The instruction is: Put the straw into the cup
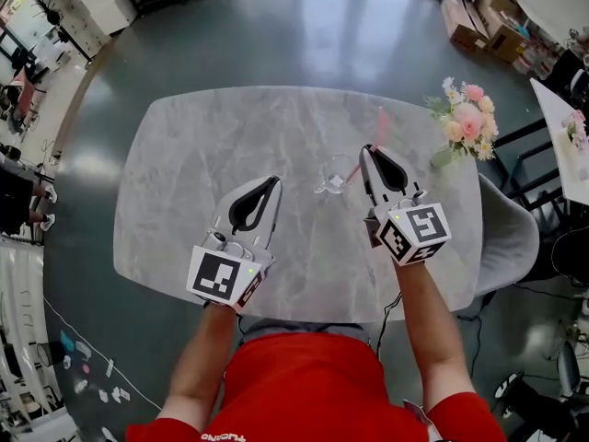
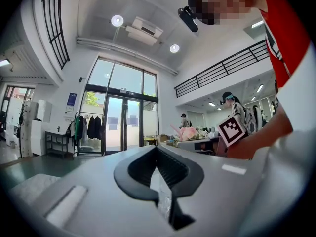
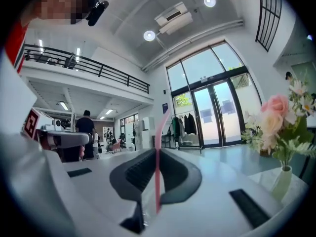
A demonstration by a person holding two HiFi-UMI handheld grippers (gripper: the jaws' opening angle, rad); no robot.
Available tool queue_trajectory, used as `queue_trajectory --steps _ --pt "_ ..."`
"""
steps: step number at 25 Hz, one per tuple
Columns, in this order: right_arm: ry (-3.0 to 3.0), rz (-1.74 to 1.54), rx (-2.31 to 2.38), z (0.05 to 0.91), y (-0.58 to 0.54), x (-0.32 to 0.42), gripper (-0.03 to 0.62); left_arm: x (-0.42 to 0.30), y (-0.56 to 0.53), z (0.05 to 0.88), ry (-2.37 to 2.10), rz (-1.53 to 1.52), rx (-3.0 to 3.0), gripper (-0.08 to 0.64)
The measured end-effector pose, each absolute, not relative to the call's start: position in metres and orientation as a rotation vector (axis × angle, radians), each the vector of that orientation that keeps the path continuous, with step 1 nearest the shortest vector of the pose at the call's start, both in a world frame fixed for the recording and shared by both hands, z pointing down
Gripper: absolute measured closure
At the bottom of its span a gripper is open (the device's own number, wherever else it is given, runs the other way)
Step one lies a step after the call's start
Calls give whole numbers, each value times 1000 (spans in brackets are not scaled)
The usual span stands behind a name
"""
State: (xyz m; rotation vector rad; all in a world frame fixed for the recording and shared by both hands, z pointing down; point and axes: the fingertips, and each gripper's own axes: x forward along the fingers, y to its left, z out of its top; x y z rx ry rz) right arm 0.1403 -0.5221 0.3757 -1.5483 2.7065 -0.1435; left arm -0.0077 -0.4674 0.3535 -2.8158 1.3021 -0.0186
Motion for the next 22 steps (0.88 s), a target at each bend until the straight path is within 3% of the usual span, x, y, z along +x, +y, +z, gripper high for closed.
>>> queue_trajectory --steps 22 --pt "2906 -489 -1740 494 -562 134 574 -17 -482 382 1318 -54 -2876 555"
